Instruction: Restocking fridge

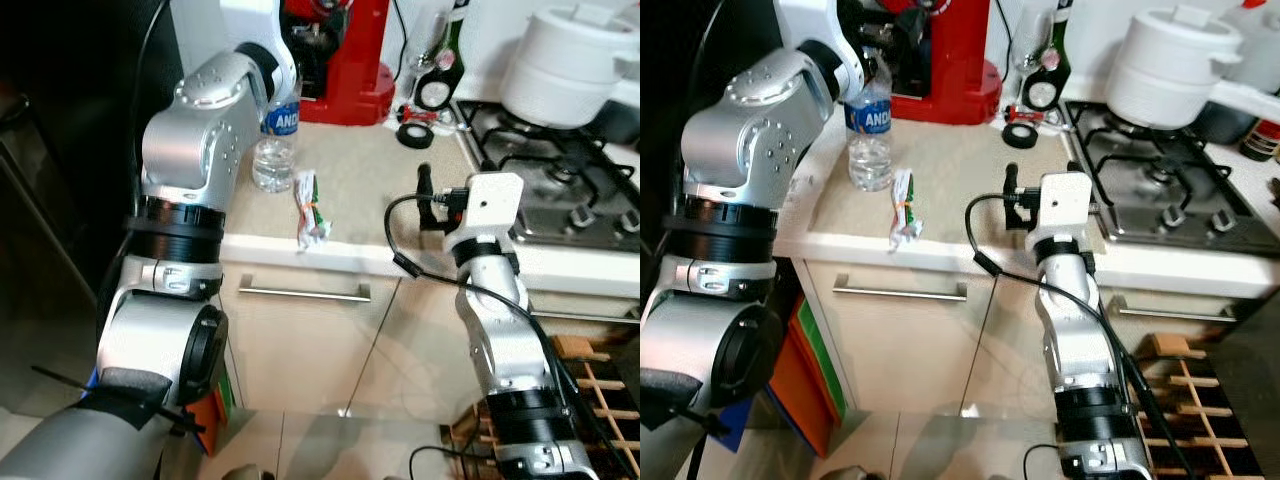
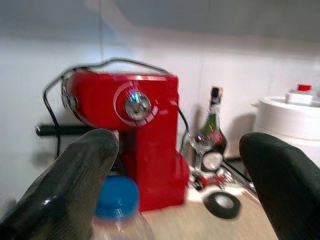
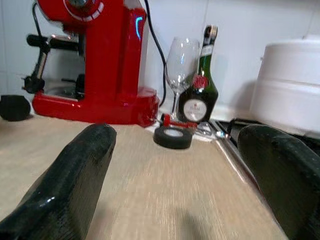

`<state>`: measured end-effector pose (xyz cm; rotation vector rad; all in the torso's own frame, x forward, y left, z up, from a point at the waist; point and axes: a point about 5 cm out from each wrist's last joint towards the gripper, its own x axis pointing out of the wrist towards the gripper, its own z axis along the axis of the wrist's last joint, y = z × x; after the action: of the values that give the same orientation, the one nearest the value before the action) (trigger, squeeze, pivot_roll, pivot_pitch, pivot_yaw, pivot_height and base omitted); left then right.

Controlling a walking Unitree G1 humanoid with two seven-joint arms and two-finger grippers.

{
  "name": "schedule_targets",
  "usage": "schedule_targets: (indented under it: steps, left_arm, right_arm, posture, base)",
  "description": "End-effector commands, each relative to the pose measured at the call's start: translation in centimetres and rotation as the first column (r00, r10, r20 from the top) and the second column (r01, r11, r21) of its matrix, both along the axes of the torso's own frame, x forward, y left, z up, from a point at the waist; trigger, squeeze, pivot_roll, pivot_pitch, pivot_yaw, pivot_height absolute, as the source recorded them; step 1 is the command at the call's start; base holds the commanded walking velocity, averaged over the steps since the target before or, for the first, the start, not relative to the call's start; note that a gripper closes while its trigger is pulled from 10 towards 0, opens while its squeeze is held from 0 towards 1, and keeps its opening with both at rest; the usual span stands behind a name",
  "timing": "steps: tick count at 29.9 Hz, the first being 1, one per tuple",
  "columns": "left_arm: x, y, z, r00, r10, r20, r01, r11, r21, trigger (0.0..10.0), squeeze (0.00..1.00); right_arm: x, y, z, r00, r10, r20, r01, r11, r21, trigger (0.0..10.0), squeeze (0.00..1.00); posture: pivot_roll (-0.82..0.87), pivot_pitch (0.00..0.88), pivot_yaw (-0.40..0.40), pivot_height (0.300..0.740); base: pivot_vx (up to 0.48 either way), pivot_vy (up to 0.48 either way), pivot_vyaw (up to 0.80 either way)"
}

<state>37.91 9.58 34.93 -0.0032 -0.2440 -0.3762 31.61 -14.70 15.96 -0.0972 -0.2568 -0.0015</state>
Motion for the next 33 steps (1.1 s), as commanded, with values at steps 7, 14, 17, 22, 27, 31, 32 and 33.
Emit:
schedule_targets:
  steps: [7,14,17,22,27,31,32,33]
  left_arm:
    - [0.6,0.9,2.4,0.995,0.064,0.078,-0.062,0.998,-0.024,10.0,0.0]
    - [1.7,1.2,2.0,0.998,0.056,0.019,-0.055,0.998,-0.041,10.0,0.0]
    - [1.9,1.2,2.0,0.999,0.051,0.004,-0.051,0.997,-0.053,10.0,0.0]
    - [2.2,0.9,1.4,0.999,0.027,-0.033,-0.029,0.998,-0.056,10.0,0.0]
    - [2.6,0.7,1.1,0.998,0.016,-0.053,-0.019,0.999,-0.045,10.0,0.0]
    - [3.1,0.9,0.3,0.996,0.035,-0.085,-0.037,0.999,-0.017,10.0,0.0]
    - [3.1,0.9,0.3,0.996,0.035,-0.085,-0.037,0.999,-0.017,10.0,0.0]
    - [3.3,0.9,0.0,0.995,0.037,-0.095,-0.039,0.999,-0.014,10.0,0.0]
  right_arm:
    - [-0.5,0.0,-0.1,1.0,-0.004,0.002,0.004,1.0,0.005,10.0,0.0]
    - [-0.3,0.2,0.1,1.0,0.008,-0.007,-0.008,1.0,0.0,10.0,0.0]
    - [-0.2,0.3,0.2,1.0,0.008,-0.006,-0.008,1.0,0.003,10.0,0.0]
    - [-0.4,0.5,-0.1,1.0,0.001,-0.013,-0.001,1.0,0.025,10.0,0.0]
    - [-0.6,0.9,-0.3,1.0,0.005,-0.022,-0.004,0.999,0.032,10.0,0.0]
    - [-0.5,0.9,-0.2,1.0,0.004,-0.021,-0.003,0.999,0.033,10.0,0.0]
    - [-0.5,0.9,-0.2,1.0,0.004,-0.021,-0.003,0.999,0.033,10.0,0.0]
    - [-0.5,0.8,-0.2,1.0,0.0,-0.021,0.001,0.999,0.034,10.0,0.0]
  posture:
    - [-0.02,0.0,-0.022,0.74]
    - [-0.03,0.0,-0.019,0.74]
    - [-0.03,0.0,-0.01,0.74]
    - [-0.02,0.0,0.008,0.74]
    - [-0.02,0.0,0.015,0.74]
    - [-0.03,0.0,0.021,0.74]
    - [-0.03,0.0,0.021,0.74]
    - [-0.03,0.0,0.023,0.74]
  base:
    - [0.0,0.0,0.0]
    - [0.0,0.0,0.0]
    - [0.0,0.0,0.0]
    - [0.0,0.0,0.0]
    - [0.0,0.0,0.0]
    - [0.0,0.0,0.0]
    - [0.0,0.0,0.0]
    - [0.0,0.0,0.0]
